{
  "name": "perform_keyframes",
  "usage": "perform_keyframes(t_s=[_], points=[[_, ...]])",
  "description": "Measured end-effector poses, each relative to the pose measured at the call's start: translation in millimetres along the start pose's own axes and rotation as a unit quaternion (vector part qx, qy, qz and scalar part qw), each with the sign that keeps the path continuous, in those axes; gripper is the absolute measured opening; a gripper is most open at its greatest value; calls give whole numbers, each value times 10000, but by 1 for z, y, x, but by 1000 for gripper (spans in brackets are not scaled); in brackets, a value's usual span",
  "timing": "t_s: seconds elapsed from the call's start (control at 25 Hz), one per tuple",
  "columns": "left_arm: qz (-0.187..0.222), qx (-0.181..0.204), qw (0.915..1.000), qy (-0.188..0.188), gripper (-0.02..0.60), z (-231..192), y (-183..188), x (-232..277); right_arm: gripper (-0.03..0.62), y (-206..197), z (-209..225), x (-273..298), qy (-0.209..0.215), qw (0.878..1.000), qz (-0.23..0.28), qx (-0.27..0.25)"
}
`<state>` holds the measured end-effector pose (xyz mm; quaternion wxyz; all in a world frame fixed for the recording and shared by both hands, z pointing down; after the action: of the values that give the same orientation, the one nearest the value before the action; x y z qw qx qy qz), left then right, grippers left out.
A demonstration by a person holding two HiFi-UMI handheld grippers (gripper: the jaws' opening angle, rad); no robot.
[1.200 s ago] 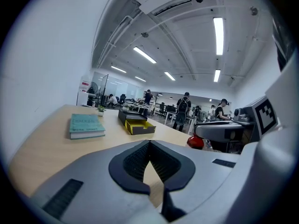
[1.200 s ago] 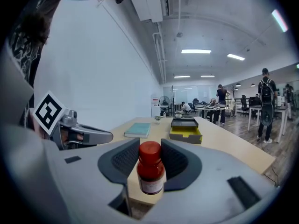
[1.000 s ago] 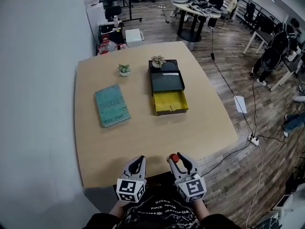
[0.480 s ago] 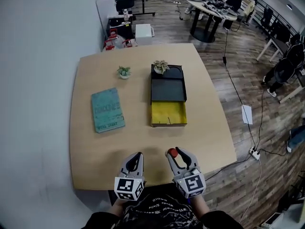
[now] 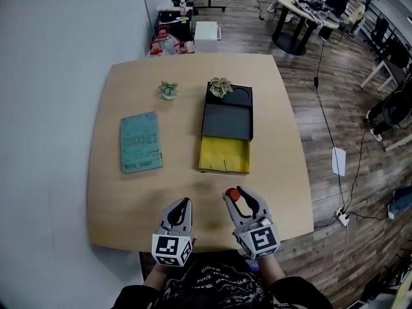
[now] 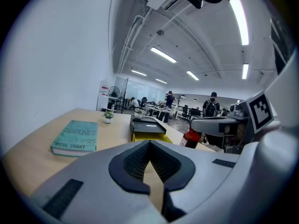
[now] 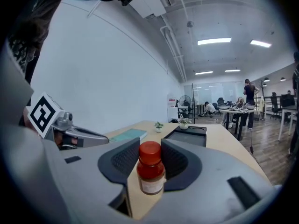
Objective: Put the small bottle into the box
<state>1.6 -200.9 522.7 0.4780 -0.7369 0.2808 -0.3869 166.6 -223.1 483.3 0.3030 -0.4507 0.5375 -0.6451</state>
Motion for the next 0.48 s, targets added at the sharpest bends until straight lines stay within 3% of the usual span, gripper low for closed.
perform_keyframes(t_s=[0.48], points=[[-110, -2, 9999, 57, 3, -1, 4, 13, 146, 32, 39, 36, -121, 9998, 158, -60]])
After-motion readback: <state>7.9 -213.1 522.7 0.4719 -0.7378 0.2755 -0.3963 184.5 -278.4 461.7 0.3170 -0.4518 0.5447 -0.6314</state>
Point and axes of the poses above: the fingertips, and each gripper's own axes: x forward along the fingers, z to its right, y out of its top, the point moved 4 cm from there along -x, backward along the fingers, and after that the axes turned 9 degrees about -y, right-handed, at the moved point
